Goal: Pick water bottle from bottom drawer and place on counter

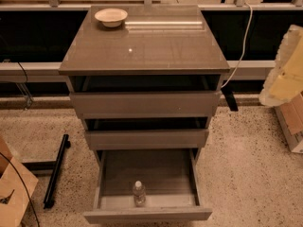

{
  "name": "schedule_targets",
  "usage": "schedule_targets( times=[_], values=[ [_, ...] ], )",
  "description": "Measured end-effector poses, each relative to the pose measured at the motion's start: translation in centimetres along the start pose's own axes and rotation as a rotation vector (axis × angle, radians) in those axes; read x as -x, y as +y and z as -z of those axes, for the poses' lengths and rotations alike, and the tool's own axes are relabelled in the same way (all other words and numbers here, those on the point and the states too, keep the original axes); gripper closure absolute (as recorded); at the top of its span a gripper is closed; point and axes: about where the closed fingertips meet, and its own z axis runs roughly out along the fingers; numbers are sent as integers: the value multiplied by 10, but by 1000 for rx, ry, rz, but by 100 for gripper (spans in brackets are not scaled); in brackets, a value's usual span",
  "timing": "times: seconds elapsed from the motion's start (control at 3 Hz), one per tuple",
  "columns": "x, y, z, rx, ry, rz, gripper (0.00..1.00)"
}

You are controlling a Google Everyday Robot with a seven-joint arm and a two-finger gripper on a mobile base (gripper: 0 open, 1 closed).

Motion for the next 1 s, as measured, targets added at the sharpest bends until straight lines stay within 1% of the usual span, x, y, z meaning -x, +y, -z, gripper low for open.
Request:
schedule_targets(
  times=[0.33,0.67,1.0],
  values=[
    [0,0,0,0,0,0,0],
    [10,4,-15,-2,-49,11,0],
    [14,4,-61,12,-139,-36,0]
  ],
)
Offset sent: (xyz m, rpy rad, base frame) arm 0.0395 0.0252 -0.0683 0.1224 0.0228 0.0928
